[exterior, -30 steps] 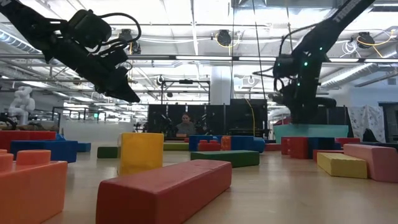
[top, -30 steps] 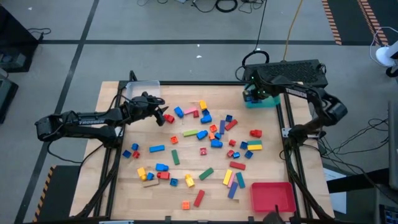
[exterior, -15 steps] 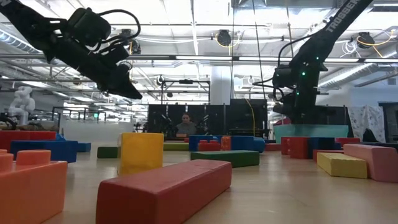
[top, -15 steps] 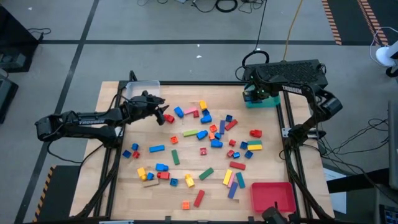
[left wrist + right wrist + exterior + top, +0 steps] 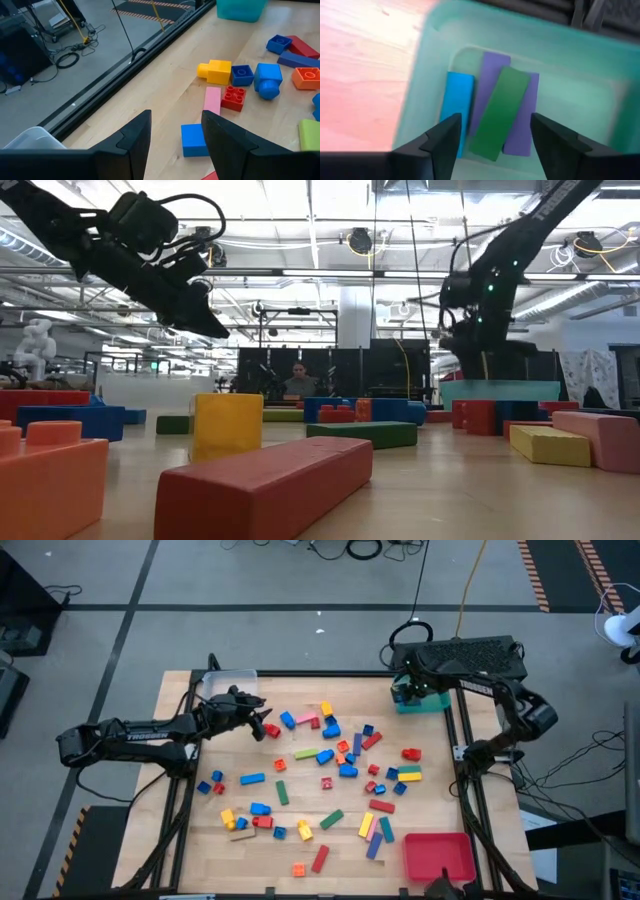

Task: Sort blocks by size
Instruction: Put the red block into the blue bin

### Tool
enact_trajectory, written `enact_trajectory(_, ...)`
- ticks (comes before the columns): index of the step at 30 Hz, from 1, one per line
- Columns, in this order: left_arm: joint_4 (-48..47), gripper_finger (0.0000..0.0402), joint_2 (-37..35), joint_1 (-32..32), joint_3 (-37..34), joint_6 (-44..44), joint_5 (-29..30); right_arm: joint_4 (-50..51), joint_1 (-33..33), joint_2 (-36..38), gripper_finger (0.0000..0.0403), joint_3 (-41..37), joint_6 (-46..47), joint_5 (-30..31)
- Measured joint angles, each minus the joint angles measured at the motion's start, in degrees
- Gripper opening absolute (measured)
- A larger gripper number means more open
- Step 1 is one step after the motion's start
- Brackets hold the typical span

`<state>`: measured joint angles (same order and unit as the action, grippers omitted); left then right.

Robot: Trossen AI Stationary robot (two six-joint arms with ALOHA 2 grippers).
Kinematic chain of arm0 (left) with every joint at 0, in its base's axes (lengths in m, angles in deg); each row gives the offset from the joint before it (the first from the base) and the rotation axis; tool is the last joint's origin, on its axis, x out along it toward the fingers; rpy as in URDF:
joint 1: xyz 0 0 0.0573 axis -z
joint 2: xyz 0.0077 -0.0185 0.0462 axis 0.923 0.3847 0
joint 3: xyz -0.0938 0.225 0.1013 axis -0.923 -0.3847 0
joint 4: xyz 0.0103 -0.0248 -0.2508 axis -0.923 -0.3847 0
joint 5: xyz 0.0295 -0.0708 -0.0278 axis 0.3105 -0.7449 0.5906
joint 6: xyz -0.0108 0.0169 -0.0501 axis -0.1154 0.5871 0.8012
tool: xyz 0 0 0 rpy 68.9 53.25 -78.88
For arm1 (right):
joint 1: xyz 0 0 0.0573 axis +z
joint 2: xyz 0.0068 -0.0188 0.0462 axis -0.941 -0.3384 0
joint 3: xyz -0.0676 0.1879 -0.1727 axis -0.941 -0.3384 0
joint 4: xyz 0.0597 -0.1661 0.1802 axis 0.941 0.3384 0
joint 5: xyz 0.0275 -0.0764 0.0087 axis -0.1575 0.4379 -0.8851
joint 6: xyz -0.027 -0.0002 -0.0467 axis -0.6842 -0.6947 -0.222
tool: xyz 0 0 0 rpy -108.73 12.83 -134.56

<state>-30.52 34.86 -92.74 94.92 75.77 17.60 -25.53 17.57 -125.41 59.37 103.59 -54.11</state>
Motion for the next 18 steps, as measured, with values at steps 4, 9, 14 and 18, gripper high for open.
enact_trajectory(4,-0.02,0.0177,0.01,0.00,0.01,0.00,0.00,0.35,2.05,4.82,0.0211,0.00,-4.25,-0.44)
enact_trajectory(9,-0.02,0.0177,-0.01,0.00,0.00,0.00,0.00,0.55,6.31,10.04,0.0208,0.00,-11.79,-1.88)
enact_trajectory(14,0.19,0.0177,0.00,0.00,0.01,0.06,0.00,0.50,12.10,12.35,0.0208,0.00,-19.59,-1.91)
enact_trajectory(18,0.26,0.0177,0.00,0.00,0.01,0.15,0.00,0.46,17.18,11.82,0.0208,0.00,-27.11,-2.85)
